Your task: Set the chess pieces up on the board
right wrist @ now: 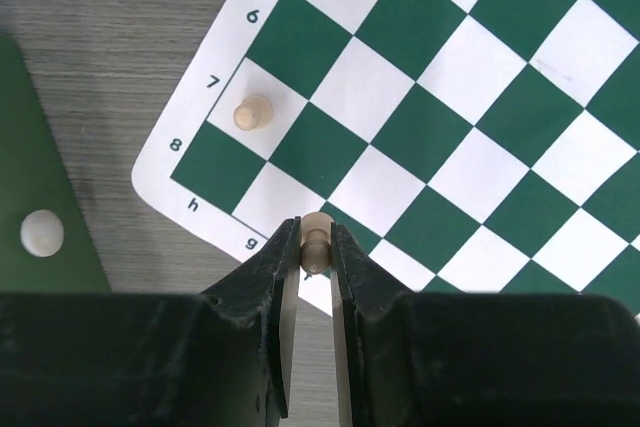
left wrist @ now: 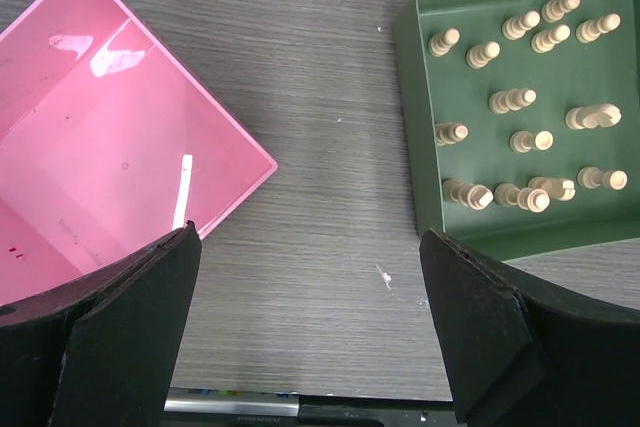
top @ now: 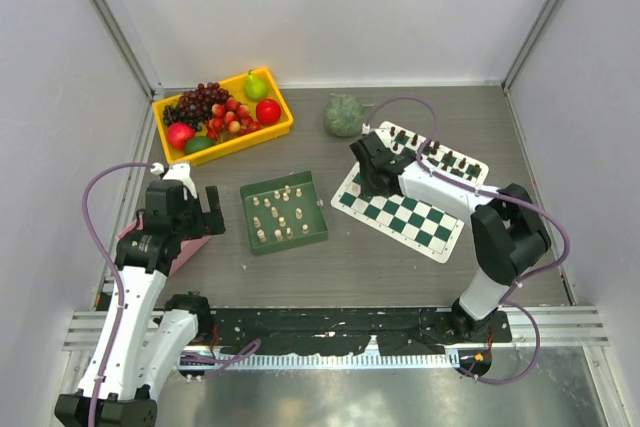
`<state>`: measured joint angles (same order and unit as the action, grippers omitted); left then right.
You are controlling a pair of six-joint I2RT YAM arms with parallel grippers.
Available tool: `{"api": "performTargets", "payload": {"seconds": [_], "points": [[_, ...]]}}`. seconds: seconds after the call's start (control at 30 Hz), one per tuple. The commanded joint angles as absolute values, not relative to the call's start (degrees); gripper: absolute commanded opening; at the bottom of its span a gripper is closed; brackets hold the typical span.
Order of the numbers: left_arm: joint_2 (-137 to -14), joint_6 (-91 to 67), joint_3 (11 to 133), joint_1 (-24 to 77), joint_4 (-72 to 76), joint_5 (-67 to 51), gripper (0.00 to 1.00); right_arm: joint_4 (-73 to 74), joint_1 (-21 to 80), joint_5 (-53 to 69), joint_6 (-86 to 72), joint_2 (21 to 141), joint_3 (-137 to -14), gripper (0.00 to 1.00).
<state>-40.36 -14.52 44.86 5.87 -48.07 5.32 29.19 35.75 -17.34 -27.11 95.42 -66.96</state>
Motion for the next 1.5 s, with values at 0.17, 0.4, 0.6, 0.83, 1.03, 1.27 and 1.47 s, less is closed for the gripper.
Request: {"api": "performTargets", "payload": {"seconds": [0.17, 0.4, 0.6, 0.83, 1.03, 1.27, 1.47], "points": [[-40.3, -13.9, 46.0, 5.5, -47.4, 5.4, 1.0, 23.6, 34.0, -16.4, -25.8, 100.9, -68.5, 0.22], [-40.3, -14.0, 46.0, 5.5, -47.5, 5.7, 1.0, 21.7, 32.7, -14.6, -25.0, 103.7, -69.3, 0.23], [-40.3, -13.9, 46.0, 5.6, -47.5, 5.6, 1.0, 20.7, 32.4, -14.0, -24.8, 104.0, -69.1, 0.23], [-40.3, -13.9, 46.0, 5.6, -47.5, 5.6, 1.0, 19.9, 32.4, -14.4, -25.0, 103.7, -69.1, 0.23], [-40.3, -14.0, 46.0, 5.5, -47.5, 5.8, 1.0, 20.1, 32.4, -14.3, -25.2, 105.6, -69.3, 0.24], [-40.6, -13.9, 46.1, 5.6, -47.5, 5.8, 1.0, 20.3, 32.4, -14.2, -25.2, 104.9, -68.3, 0.34], [-40.3, -13.9, 46.0, 5.6, -47.5, 5.7, 0.99, 21.5, 32.5, -14.1, -24.3, 101.3, -69.2, 0.48]]}}
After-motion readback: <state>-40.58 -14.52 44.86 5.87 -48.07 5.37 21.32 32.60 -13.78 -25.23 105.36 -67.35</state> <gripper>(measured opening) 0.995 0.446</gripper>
